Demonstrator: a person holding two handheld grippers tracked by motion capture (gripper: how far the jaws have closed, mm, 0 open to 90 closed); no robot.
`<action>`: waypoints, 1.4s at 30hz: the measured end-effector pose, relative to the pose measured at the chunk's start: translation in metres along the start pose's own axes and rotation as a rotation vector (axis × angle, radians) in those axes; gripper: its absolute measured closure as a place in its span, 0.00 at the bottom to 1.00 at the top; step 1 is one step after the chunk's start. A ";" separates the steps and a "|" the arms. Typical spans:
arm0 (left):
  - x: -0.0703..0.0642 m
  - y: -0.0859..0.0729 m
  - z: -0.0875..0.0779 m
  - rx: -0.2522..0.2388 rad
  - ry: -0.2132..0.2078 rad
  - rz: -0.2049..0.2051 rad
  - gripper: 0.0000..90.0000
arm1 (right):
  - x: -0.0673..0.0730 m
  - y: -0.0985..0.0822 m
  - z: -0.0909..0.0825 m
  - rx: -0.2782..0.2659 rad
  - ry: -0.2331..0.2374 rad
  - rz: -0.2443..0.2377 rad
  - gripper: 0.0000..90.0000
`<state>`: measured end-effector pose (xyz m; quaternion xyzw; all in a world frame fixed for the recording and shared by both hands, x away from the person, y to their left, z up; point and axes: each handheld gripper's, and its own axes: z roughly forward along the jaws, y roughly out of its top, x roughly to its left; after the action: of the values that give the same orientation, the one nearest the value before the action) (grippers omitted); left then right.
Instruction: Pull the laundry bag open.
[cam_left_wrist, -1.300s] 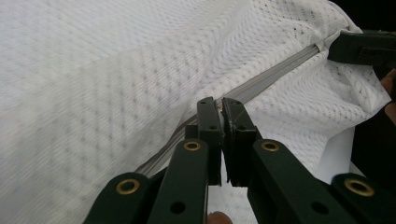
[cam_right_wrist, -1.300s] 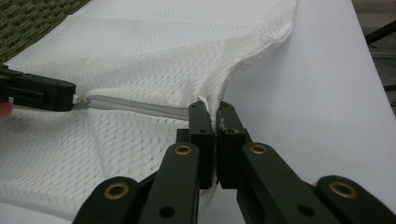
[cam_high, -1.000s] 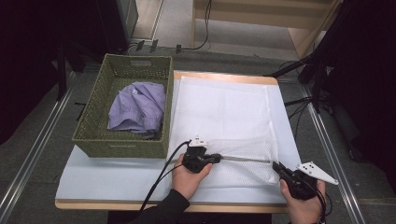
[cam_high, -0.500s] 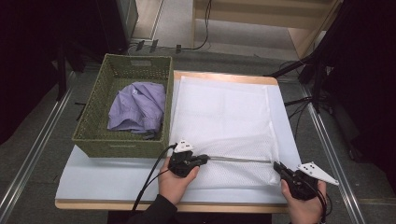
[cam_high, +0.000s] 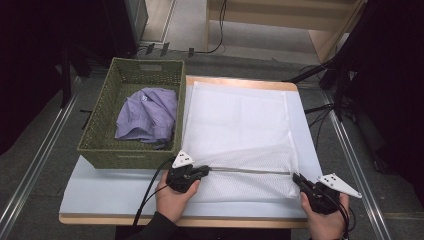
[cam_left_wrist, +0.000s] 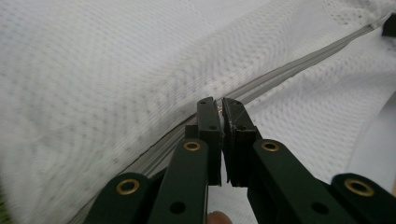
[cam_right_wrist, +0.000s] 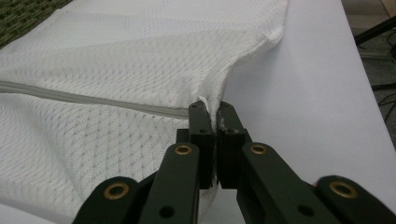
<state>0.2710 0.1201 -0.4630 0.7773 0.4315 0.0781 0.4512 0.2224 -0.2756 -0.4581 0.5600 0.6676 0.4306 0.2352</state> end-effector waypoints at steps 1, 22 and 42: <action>0.002 -0.001 -0.002 0.004 0.002 -0.003 0.98 | 0.000 0.000 0.000 0.000 0.003 0.002 0.99; 0.020 -0.016 -0.036 -0.033 0.094 0.009 0.98 | -0.003 -0.002 0.002 0.008 -0.011 -0.001 0.99; 0.029 -0.024 -0.049 -0.037 0.102 -0.008 0.98 | -0.005 -0.002 0.003 0.014 -0.017 0.000 0.99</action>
<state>0.2499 0.1778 -0.4606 0.7622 0.4555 0.1238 0.4430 0.2246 -0.2794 -0.4621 0.5652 0.6688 0.4210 0.2369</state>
